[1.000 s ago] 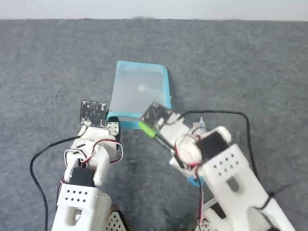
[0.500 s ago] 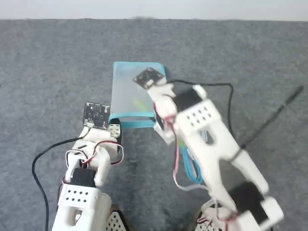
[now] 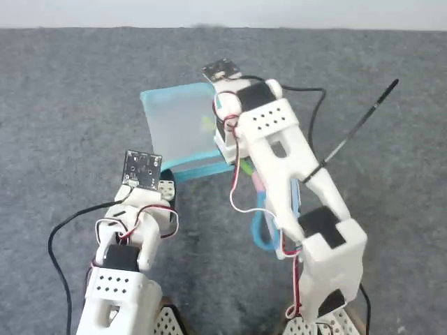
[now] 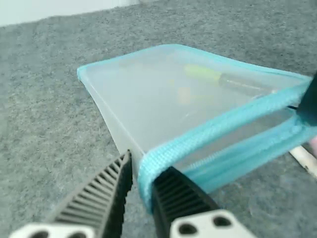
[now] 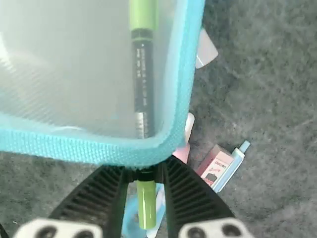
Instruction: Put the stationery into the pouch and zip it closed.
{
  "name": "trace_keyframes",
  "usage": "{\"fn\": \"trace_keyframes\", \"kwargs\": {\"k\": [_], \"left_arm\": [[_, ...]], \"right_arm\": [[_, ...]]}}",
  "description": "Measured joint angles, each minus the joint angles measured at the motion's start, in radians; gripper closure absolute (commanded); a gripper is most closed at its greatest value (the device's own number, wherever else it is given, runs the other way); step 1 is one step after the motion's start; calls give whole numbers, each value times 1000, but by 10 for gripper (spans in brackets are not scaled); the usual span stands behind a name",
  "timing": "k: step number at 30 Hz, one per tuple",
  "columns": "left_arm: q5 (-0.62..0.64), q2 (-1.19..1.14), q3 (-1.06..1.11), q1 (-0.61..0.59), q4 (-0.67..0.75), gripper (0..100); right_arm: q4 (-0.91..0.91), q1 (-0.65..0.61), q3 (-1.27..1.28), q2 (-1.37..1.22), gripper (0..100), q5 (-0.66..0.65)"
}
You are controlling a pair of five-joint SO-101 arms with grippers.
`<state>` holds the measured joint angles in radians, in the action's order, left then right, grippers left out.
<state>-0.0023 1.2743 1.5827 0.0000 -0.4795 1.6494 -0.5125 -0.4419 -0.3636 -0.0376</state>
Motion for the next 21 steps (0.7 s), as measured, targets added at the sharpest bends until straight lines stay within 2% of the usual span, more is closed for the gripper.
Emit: {"fn": "trace_keyframes", "kwargs": {"k": [2, 7, 9, 21], "left_arm": [[-3, 0, 3, -2, 12, 987], [-6, 0, 3, -3, 14, 987], [-6, 0, 3, -3, 14, 987], [-6, 0, 3, -3, 15, 987]], "right_arm": [[32, -9, -55, -23, 966, 2], [57, -35, -115, -34, 781, 2], [57, -44, -120, -34, 740, 2], [60, -48, -120, -34, 727, -11]]}}
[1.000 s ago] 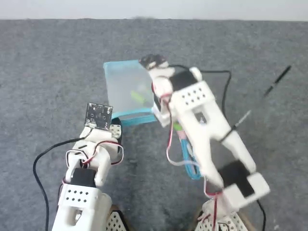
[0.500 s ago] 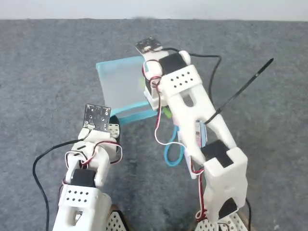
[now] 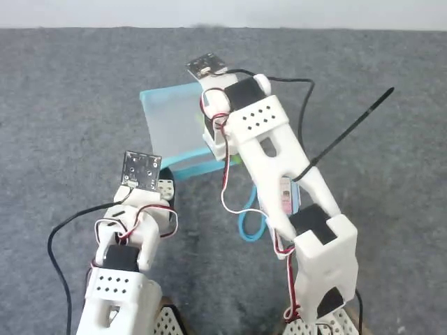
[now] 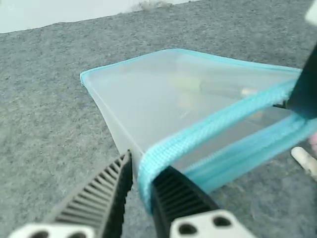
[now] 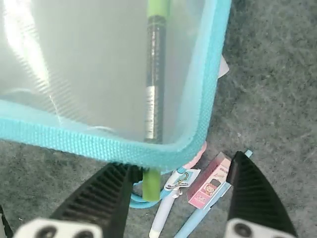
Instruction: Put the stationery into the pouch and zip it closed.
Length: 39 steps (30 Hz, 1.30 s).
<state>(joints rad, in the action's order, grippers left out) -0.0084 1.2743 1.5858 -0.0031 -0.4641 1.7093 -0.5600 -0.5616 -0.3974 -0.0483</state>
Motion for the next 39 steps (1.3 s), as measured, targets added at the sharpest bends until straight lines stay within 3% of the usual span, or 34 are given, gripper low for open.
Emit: {"fn": "trace_keyframes", "kwargs": {"k": [4, 9, 14, 18, 24, 31, 36, 39], "left_arm": [[0, 0, 0, -6, 0, 987], [31, 2, 0, -152, 0, 987], [31, 2, 0, -153, 0, 987], [31, 2, 0, -160, -2, 987], [-112, 2, 0, 49, -83, 987], [29, 2, -49, -216, -83, 987], [-17, 2, -49, -149, -83, 987], [28, 2, -55, -207, -84, 987]], "right_arm": [[28, 0, 0, 71, 728, -72], [32, 2, 0, 238, 728, -155], [32, 11, 48, 293, 728, -166], [-2, 104, 203, 293, 729, -164], [-180, 258, 582, 293, 729, -101], [-313, 336, 888, 293, 729, -98], [-341, 308, 982, 293, 729, -98], [-348, 290, 1016, 293, 729, -98]]}}
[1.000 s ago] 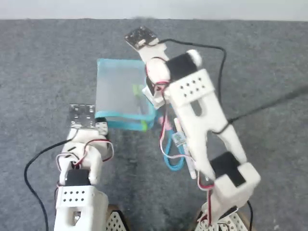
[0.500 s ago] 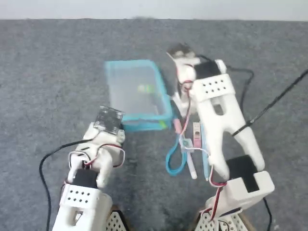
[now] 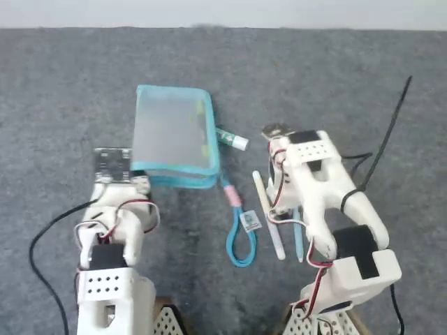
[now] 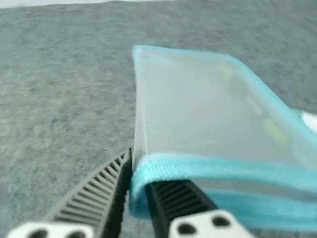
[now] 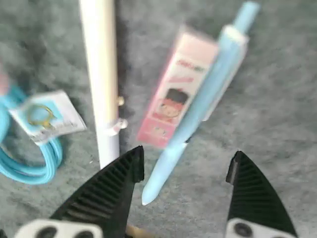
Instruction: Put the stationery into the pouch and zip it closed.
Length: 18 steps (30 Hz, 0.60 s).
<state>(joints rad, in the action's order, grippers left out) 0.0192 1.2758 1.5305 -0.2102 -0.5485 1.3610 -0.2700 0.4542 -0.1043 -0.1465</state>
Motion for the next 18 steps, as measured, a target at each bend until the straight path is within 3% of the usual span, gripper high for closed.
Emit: {"fn": "trace_keyframes", "kwargs": {"k": [2, 6, 11, 18], "left_arm": [[-21, 0, -2, 17, -12, 987], [-195, 0, 15, 183, -29, 987], [-52, 0, -6, -5, -29, 987], [-51, 0, -6, -15, -29, 987]], "right_arm": [[-2, 6, 2, 0, 729, 0], [-26, -2, 32, 0, 757, 0], [-69, -2, 68, 0, 791, -12], [-94, 0, 133, 8, 801, -12]]}}
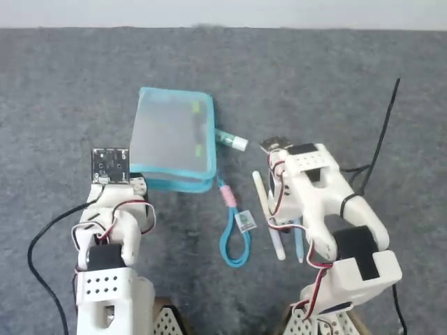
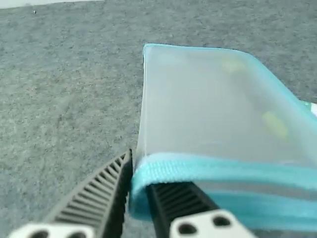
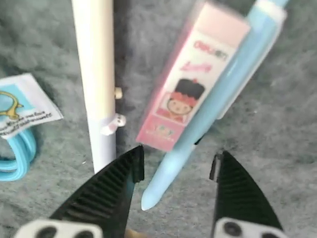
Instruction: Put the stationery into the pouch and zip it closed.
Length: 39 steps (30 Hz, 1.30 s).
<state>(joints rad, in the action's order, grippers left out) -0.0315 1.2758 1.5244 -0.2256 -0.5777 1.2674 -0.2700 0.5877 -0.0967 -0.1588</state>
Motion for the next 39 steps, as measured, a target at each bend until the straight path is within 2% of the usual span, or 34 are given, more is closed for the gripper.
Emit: {"fn": "trace_keyframes", "kwargs": {"k": [7, 15, 23, 27, 31, 33, 39], "left_arm": [[0, 0, 0, 0, 0, 987], [0, 0, 0, 0, 0, 987], [0, 0, 14, 0, 57, 987], [0, 0, 14, 0, 58, 987], [0, 0, 14, 0, 58, 987], [0, 0, 14, 0, 58, 987], [0, 0, 14, 28, 61, 987]], "right_arm": [[-72, 43, 48, 41, 998, 0], [-77, 123, 14, 35, 991, -38], [-77, 272, -252, 35, 990, -41], [-106, 262, -318, 5, 981, -41], [-114, 270, -350, -78, 827, -41], [-114, 265, -359, -101, 782, -41], [-112, 269, -365, -104, 828, -41]]}}
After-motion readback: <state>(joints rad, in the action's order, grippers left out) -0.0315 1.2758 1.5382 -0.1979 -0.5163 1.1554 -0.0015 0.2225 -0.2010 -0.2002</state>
